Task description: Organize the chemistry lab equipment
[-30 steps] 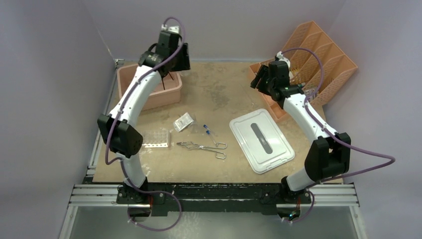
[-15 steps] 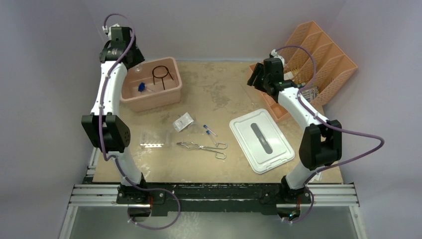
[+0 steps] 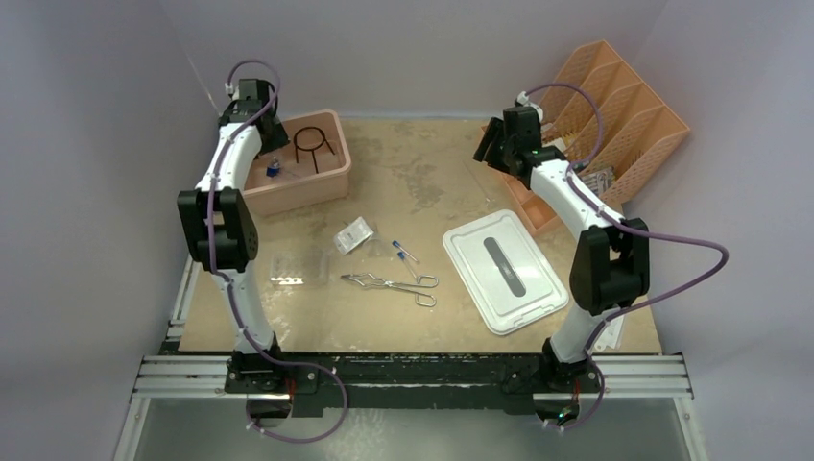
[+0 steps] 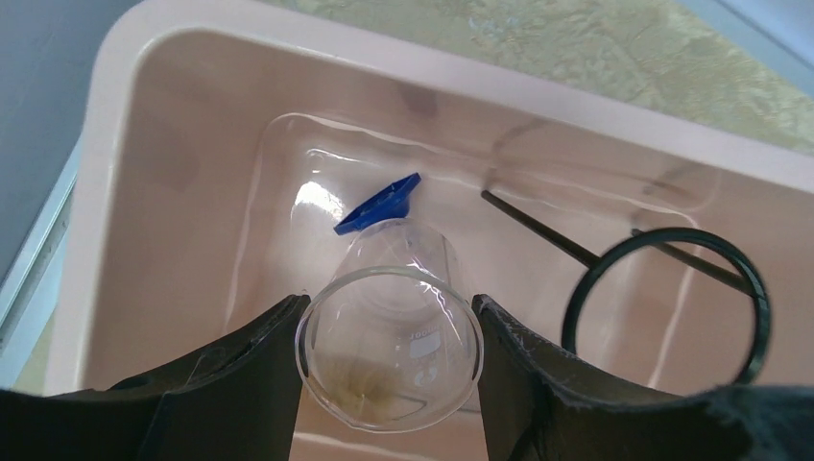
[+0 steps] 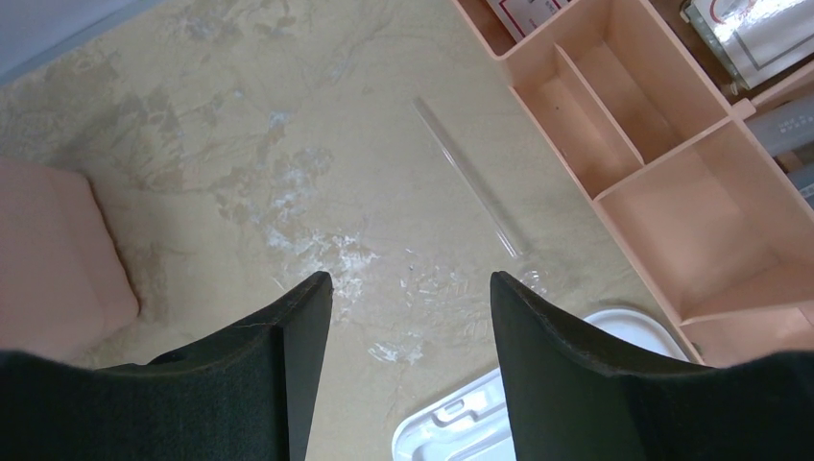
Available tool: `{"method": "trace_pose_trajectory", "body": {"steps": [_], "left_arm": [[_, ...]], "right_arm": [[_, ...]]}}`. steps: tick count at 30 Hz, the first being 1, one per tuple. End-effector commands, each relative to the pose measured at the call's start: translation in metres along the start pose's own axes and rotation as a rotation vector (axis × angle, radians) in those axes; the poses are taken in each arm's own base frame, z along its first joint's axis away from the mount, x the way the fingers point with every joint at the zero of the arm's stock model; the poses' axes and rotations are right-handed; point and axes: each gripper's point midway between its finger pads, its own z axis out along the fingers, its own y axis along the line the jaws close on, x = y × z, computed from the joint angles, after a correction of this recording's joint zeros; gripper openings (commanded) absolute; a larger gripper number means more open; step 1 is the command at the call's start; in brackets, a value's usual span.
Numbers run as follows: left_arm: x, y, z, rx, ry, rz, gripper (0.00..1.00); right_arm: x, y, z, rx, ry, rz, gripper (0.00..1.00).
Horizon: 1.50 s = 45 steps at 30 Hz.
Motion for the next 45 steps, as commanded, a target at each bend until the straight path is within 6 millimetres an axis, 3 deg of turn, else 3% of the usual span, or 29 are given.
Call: {"method": "trace_pose_trajectory", "body": {"steps": [1,9,17,24,35,45], "left_arm": [[-0.014,0.007,0.018,-0.017,-0.066,0.016,0.46],[0.001,0.022,0.063,-0.099,-0.029,0.064,0.46],[0.011,0.025,0.081,-0.109,-0.005,0.066,0.48],[0.004,0.007,0.062,-0.002,-0.002,0.037,0.48],[-0.044,-0.005,0.012,0.076,-0.121,-0.004,0.48],[-0.047,-0.017,-0.002,0.153,-0.115,-0.034,0.43]], "right_arm": [[-0.013,0.008,-0.006,-0.022,-0.020,0.005,0.63],[-0.011,0.007,-0.005,-0.019,-0.012,0.018,0.64],[-0.006,0.004,-0.006,-0.010,-0.004,0.020,0.64],[-0.004,0.002,-0.009,-0.008,-0.002,0.025,0.64],[0.000,0.004,-0.010,-0.025,0.013,0.024,0.64],[0.007,0.010,-0.006,-0.029,0.088,0.022,0.64]]}}
